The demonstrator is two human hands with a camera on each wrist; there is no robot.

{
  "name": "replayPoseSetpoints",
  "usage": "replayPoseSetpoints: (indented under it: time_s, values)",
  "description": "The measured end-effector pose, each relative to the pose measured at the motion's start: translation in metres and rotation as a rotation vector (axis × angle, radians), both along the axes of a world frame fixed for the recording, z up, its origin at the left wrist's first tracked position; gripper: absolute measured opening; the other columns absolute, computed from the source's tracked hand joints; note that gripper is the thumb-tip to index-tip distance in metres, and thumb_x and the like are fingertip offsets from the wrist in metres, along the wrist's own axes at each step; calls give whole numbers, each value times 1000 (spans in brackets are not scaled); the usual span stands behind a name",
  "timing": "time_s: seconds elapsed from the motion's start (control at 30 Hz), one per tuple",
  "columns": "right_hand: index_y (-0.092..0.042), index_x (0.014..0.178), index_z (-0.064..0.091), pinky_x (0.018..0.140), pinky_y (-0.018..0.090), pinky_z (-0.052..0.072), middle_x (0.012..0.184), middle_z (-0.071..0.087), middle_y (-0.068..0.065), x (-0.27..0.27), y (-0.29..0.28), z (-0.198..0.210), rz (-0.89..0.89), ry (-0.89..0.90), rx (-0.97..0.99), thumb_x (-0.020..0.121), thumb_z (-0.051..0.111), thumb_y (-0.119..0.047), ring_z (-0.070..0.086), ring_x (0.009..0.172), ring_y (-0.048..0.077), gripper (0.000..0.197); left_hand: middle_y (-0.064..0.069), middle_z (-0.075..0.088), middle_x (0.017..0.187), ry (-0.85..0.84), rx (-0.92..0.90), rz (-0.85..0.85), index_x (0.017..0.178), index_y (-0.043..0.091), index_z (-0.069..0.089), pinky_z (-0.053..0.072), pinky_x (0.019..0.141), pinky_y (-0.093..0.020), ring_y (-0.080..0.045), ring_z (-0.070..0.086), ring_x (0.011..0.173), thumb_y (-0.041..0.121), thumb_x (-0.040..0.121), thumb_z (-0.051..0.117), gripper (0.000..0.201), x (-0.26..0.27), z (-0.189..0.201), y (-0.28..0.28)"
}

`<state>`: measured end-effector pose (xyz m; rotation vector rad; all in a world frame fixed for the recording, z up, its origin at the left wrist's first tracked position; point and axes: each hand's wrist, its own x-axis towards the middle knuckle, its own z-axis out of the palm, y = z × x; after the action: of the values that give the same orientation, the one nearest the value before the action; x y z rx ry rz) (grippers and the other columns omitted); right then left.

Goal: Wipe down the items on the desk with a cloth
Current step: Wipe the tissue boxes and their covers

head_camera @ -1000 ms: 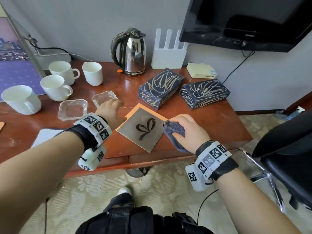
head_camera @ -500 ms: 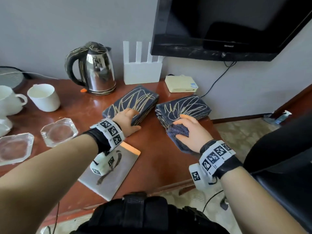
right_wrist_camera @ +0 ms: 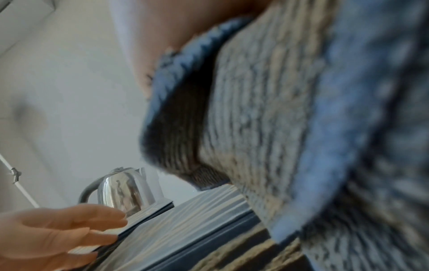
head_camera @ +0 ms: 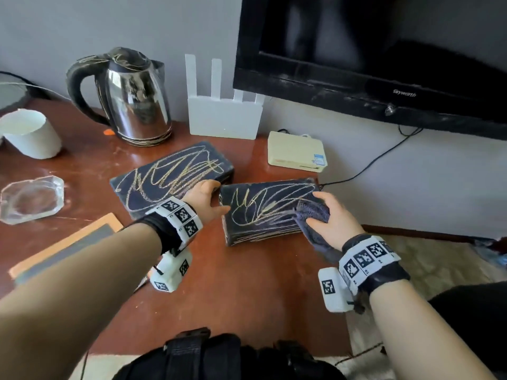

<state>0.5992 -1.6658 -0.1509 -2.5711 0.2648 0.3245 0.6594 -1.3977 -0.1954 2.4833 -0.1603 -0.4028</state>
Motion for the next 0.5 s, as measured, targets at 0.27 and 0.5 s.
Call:
replayPoseSetpoints:
  time_s: [0.27, 0.5]
  values:
    - [-27, 142, 27, 91, 25, 39, 141, 45, 3, 30, -64, -29, 129, 129, 105, 91, 57, -21, 50, 121, 25, 60, -7, 14, 155, 23, 14, 225, 145, 8, 25, 21, 114, -33, -22, 19, 142, 32, 87, 62, 73, 20, -16, -58]
    - [-29, 137, 33, 84, 22, 39, 129, 55, 0, 26, -78, -39, 211, 62, 129, 89, 59, -23, 55, 113, 22, 55, -8, 29, 147, 60, 250, 254, 147, 21, 22, 27, 111, -41, -32, 31, 134, 56, 82, 57, 81, 0, -20, -66]
